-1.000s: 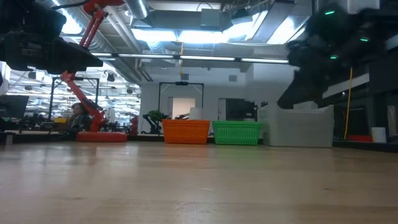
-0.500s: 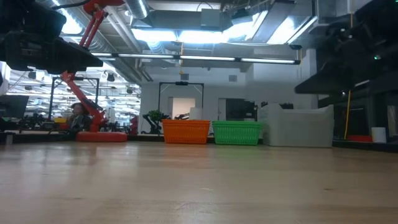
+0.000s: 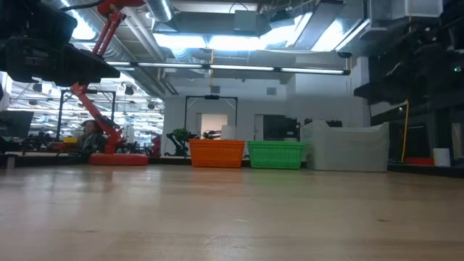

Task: Stack baskets by color
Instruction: Return to Home Position

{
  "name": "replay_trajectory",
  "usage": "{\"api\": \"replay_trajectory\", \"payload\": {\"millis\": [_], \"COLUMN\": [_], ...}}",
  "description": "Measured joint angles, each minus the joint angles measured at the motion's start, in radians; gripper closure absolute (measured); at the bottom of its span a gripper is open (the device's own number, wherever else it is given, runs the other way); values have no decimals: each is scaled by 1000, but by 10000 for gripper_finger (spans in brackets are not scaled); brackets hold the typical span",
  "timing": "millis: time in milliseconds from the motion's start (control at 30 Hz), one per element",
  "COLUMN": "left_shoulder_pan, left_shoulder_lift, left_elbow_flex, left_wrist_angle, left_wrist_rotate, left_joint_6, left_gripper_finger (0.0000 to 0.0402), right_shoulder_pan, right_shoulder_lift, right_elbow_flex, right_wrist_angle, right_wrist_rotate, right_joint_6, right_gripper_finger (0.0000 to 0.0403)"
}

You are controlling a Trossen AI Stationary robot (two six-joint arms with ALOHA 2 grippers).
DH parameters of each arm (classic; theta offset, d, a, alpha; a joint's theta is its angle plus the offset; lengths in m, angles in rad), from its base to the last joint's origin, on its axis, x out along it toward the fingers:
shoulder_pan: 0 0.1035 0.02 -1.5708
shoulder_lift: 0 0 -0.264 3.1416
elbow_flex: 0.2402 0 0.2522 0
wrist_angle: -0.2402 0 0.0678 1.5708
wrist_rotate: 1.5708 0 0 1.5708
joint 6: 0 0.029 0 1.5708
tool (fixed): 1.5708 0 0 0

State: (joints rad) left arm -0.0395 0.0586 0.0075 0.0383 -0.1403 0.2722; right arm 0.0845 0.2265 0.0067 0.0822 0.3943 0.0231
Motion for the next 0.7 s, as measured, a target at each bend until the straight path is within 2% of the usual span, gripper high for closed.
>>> {"api": "replay_trajectory", "payload": {"millis": [200, 400, 700], "left_shoulder_pan": [0, 0, 0], "left_shoulder_lift": [0, 0, 0], "left_elbow_flex": [0, 0, 0], "left_wrist_angle": [0, 0, 0], "left_wrist_rotate": [0, 0, 0], "left_joint_6": [0, 0, 0], "left_gripper_finger": [401, 401, 401], "right_shoulder_pan": [-1, -1, -1], "right_shoulder_lift": [-78, -86, -85], "right_elbow_flex": [0, 0, 0], "right_wrist_angle": [-2, -2, -2], "right_wrist_rotate": [25, 31, 31], "right_joint_6": [-121, -61, -80], "right_gripper_finger": [342, 342, 342]}}
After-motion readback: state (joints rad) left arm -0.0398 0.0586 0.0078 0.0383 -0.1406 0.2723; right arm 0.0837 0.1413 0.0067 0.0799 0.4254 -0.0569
